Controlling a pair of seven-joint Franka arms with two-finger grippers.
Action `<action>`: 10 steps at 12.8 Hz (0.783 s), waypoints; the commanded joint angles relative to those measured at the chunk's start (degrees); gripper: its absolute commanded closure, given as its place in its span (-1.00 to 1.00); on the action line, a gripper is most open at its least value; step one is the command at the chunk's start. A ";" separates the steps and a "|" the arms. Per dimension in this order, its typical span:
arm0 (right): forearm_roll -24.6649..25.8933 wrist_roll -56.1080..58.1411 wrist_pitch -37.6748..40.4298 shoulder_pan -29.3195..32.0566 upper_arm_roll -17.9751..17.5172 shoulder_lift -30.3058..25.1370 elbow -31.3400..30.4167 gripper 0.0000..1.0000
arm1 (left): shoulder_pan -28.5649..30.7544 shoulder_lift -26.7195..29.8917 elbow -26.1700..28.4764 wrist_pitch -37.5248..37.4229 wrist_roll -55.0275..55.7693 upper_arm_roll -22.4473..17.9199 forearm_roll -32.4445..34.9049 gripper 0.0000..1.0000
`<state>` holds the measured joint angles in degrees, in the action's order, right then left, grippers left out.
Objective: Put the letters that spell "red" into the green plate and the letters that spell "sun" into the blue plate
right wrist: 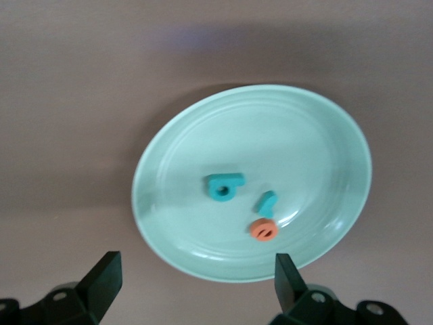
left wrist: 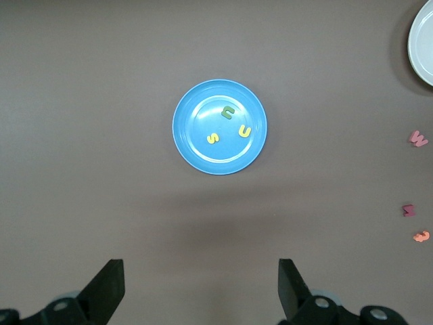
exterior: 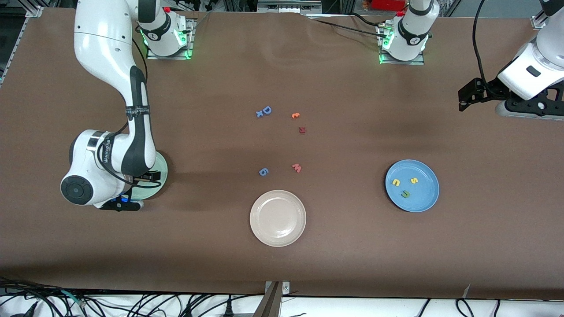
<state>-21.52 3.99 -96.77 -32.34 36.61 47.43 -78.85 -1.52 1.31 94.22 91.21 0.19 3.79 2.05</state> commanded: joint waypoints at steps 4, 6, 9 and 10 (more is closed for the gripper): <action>-0.89 -10.74 2.89 -4.83 0.04 -4.53 -0.34 -1.00 | 1.86 0.27 -0.88 -0.51 -0.10 -0.62 -0.73 -1.00; -0.89 -14.43 4.13 -7.63 0.65 -5.15 -0.34 -1.00 | 2.48 -0.25 -2.02 -0.41 -0.71 -1.06 -4.33 -1.00; -0.89 -18.31 5.27 -10.36 0.83 -6.30 -0.34 -1.00 | 3.28 -0.34 -2.02 -0.68 -0.80 -0.89 -4.52 -1.00; -0.89 -18.76 5.53 -12.55 1.18 -6.91 -0.43 -0.99 | 3.28 -0.34 -2.02 -0.85 -0.89 -0.89 -4.52 -1.00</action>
<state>-21.75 -13.06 -92.62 -41.85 36.73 42.19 -78.70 1.48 1.31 93.37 91.26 0.23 2.71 -1.27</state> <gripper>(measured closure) 0.000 0.000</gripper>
